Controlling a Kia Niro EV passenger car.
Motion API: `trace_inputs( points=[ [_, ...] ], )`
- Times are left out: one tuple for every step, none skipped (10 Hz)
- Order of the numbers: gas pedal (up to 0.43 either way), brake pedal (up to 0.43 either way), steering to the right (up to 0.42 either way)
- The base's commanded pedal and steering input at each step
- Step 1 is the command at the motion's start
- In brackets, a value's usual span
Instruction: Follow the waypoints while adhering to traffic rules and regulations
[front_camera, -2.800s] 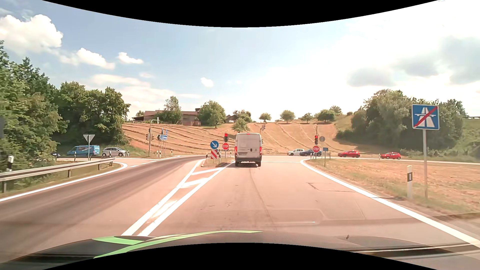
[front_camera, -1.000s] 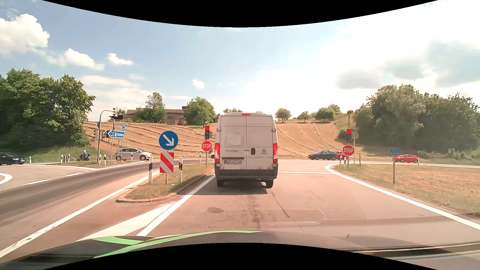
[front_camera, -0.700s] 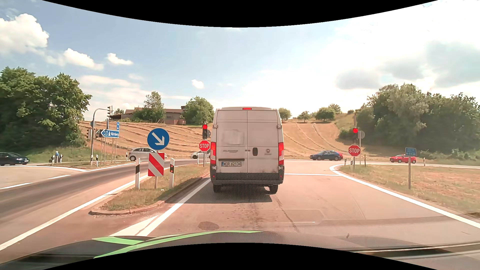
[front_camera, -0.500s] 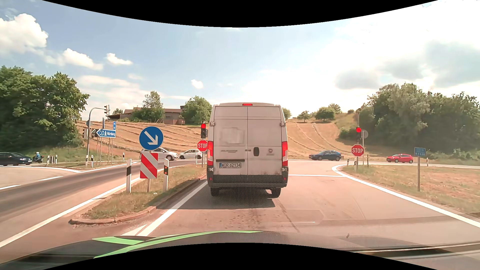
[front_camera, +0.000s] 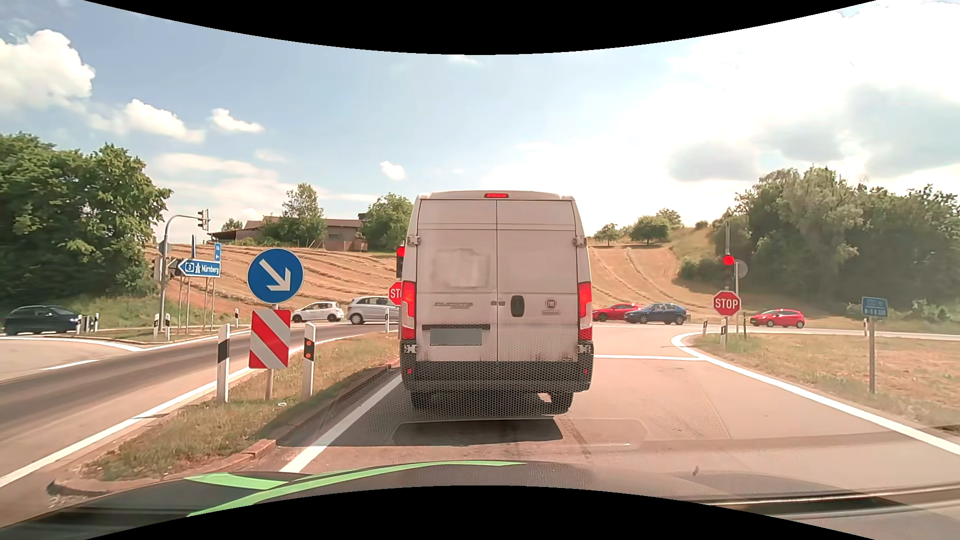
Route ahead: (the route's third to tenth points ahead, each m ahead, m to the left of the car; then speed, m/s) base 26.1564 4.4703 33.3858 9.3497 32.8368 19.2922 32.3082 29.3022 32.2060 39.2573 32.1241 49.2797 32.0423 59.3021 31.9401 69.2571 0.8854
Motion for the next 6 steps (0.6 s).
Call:
trace_inputs(
  points=[
    [0.0, 0.305, 0.005],
    [0.0, 0.299, 0.0],
    [0.0, 0.293, -0.002],
    [0.0, 0.293, -0.002],
    [0.0, 0.293, -0.002],
    [0.0, 0.293, -0.002]
  ],
)
